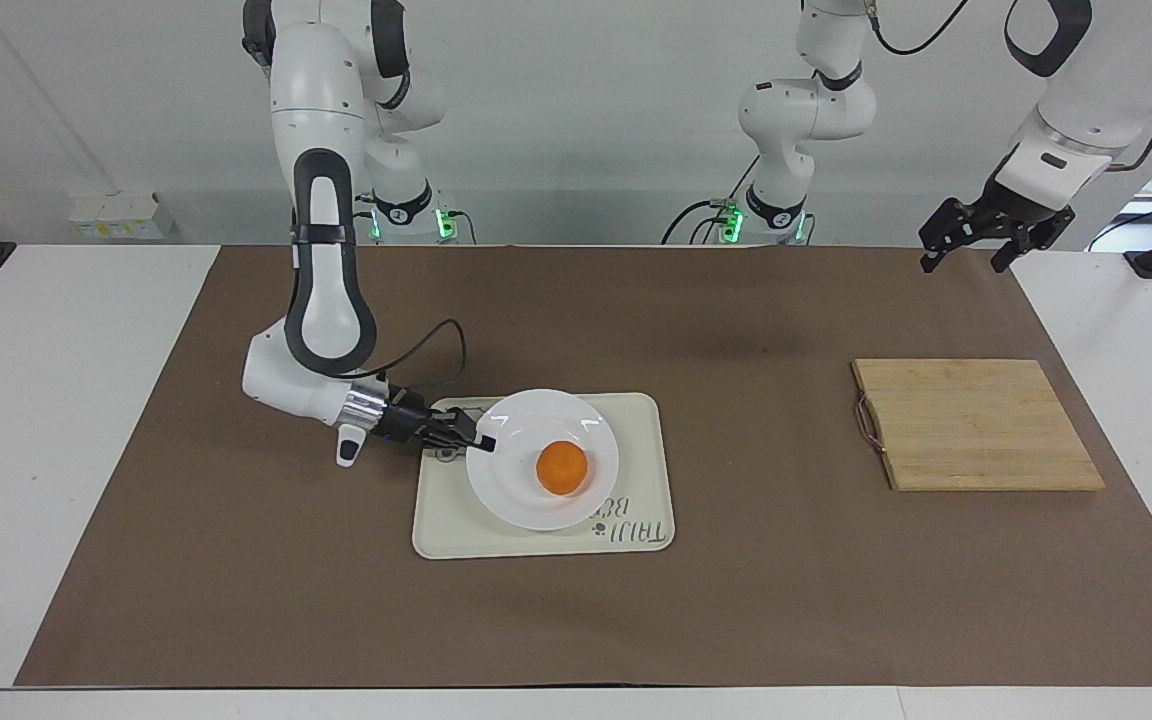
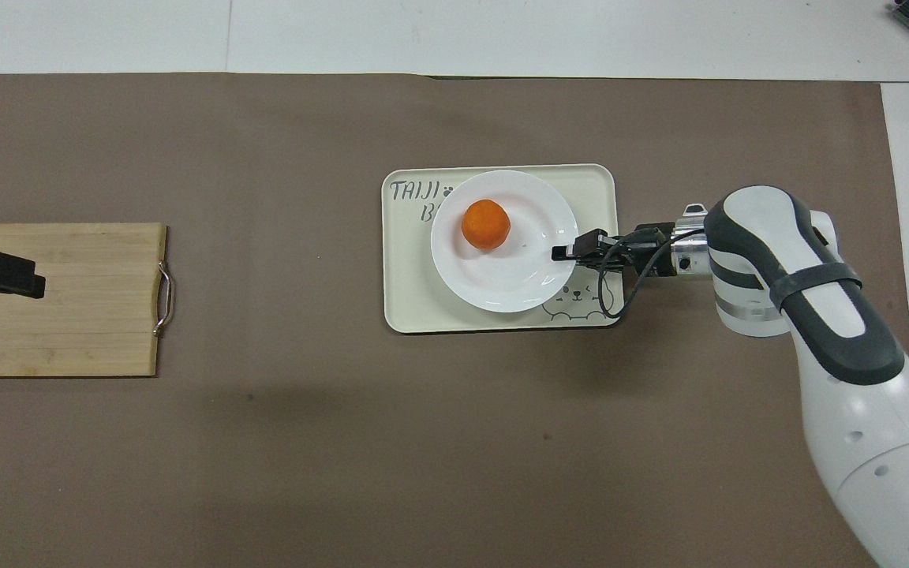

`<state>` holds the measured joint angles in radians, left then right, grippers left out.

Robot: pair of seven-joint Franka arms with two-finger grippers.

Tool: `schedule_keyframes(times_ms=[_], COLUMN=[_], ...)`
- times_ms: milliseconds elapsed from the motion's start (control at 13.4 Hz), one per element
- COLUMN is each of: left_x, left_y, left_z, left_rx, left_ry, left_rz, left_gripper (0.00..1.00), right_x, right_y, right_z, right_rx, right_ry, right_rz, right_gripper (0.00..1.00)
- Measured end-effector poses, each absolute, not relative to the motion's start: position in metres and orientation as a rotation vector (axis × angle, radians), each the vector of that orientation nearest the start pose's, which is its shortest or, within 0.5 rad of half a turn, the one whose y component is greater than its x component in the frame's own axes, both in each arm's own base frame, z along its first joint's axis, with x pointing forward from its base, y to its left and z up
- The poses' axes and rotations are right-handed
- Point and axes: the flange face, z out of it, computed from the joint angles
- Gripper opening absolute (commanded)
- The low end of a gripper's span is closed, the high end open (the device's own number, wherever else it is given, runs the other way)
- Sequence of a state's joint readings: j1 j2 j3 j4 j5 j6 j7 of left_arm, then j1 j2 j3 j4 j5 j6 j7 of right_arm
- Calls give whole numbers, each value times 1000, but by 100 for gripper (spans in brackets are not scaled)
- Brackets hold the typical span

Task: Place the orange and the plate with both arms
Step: 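Slide the plate with the right gripper onto the cream tray, then open the right gripper and release the plate rim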

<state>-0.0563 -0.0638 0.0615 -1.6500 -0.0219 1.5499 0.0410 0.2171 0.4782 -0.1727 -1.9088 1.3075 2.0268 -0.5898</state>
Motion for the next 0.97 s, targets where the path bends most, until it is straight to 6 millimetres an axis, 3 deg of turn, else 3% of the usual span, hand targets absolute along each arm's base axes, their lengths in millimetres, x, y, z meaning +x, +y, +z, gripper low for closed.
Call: schedule_keyframes(times_ms=[224, 374, 524, 748, 973], left_x=[532, 532, 532, 532, 532], left_y=[1, 1, 1, 1, 1], left_z=[620, 620, 620, 620, 620], left_rx=[-3167, -3167, -3167, -3167, -3167], left_ry=[57, 57, 57, 57, 57], left_rz=[57, 57, 57, 57, 57], left_gripper=[100, 100, 100, 100, 100], right_x=[611, 610, 610, 611, 616], right_y=[98, 100, 100, 100, 97], right_z=[246, 246, 245, 250, 274], right_rx=[-2164, -2164, -2164, -2172, -2246], right_ry=[217, 214, 214, 198, 132], right_rz=[-3, -1, -1, -6, -3], right_gripper=[0, 56, 100, 100, 100])
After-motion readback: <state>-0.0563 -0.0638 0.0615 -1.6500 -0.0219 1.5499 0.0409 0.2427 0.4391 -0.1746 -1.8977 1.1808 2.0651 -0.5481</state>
